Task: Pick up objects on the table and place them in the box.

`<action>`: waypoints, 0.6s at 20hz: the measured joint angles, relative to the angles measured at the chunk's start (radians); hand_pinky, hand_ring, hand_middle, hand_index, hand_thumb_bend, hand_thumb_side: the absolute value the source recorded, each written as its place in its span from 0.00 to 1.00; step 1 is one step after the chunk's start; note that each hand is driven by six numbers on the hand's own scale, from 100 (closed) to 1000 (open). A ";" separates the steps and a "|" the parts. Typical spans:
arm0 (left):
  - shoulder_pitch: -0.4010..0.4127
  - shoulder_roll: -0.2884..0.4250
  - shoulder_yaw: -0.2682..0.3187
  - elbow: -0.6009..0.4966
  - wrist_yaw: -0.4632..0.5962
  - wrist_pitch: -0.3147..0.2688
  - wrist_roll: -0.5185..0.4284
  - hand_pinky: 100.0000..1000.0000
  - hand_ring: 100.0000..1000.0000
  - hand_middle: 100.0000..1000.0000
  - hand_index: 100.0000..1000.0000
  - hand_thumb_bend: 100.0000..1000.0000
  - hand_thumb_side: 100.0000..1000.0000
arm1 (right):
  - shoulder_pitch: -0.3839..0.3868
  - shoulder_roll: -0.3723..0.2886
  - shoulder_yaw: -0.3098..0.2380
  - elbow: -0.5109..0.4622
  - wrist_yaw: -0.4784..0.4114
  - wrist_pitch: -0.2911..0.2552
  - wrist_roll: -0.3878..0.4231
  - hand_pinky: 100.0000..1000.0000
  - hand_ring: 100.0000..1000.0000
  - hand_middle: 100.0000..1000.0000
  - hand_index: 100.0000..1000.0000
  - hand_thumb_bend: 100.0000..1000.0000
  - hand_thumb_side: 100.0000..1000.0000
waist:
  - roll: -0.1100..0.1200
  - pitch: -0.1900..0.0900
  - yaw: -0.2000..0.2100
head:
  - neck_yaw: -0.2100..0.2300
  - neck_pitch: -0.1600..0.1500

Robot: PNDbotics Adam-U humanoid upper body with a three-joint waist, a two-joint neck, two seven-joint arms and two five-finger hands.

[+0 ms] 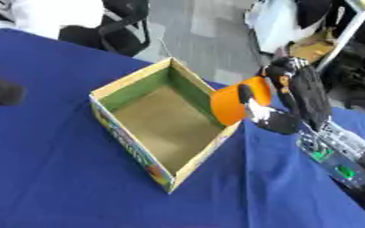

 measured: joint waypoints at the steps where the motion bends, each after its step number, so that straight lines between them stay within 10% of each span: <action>1: 0.001 0.002 -0.006 0.000 0.002 -0.002 0.002 0.80 0.80 0.81 0.80 0.02 0.87 | 0.005 0.000 -0.001 0.004 -0.002 0.003 -0.003 0.00 0.00 0.00 0.06 0.00 1.00 | 0.000 0.000 0.008 | -0.004 -0.005; 12: 0.008 0.210 -0.063 0.000 0.169 -0.148 0.148 0.82 0.80 0.80 0.81 0.01 0.86 | 0.048 -0.009 -0.034 0.042 -0.034 0.032 -0.063 0.00 0.00 0.00 0.06 0.00 1.00 | 0.000 0.013 0.081 | -0.070 -0.025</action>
